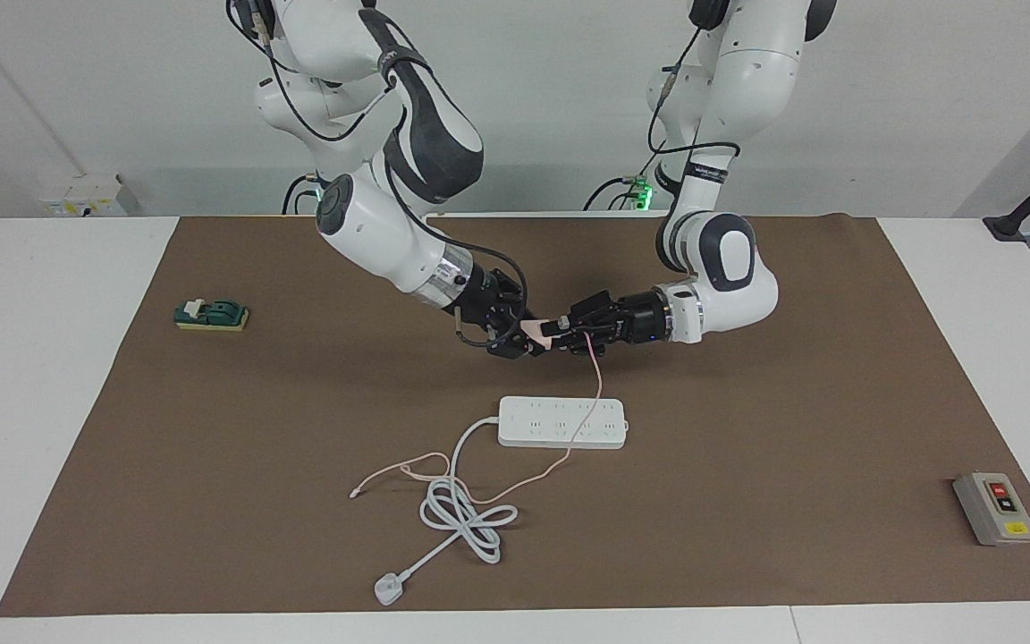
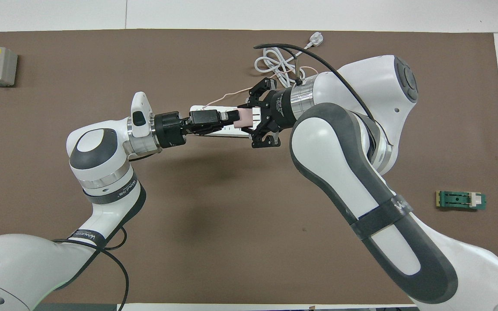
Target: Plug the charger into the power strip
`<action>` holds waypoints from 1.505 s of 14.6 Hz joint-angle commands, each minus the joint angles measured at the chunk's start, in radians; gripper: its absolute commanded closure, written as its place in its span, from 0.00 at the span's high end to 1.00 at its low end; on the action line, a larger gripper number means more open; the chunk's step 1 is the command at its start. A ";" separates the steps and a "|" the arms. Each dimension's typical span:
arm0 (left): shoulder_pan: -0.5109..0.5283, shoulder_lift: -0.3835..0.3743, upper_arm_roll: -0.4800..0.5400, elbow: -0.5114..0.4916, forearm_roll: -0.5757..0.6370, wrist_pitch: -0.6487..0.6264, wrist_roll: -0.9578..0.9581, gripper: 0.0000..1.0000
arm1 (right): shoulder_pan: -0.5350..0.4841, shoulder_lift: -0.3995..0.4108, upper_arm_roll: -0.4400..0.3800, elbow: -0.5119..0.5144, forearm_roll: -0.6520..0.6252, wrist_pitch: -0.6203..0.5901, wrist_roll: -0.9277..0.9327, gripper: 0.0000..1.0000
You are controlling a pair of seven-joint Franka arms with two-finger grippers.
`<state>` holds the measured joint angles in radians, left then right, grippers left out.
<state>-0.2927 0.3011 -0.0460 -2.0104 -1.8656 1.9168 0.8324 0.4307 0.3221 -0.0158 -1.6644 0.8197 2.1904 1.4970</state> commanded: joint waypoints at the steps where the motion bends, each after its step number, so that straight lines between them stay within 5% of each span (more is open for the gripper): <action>1: -0.002 0.004 -0.005 0.015 0.009 0.002 0.014 0.00 | 0.005 0.011 -0.003 0.014 -0.017 0.029 0.037 1.00; 12: 0.038 -0.016 0.006 0.010 0.016 0.037 -0.017 0.00 | -0.127 -0.054 -0.006 0.021 -0.095 -0.063 0.028 1.00; 18: 0.089 -0.132 0.014 -0.029 0.233 0.123 -0.321 0.00 | -0.214 -0.107 -0.006 0.034 -0.203 -0.178 -0.197 1.00; 22: 0.156 -0.272 0.014 -0.033 0.542 0.105 -0.675 0.00 | -0.274 -0.155 -0.006 0.034 -0.328 -0.308 -0.563 1.00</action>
<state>-0.1761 0.1354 -0.0281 -2.0067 -1.4562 2.0205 0.3281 0.1886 0.1991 -0.0317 -1.6269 0.5526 1.9411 1.0869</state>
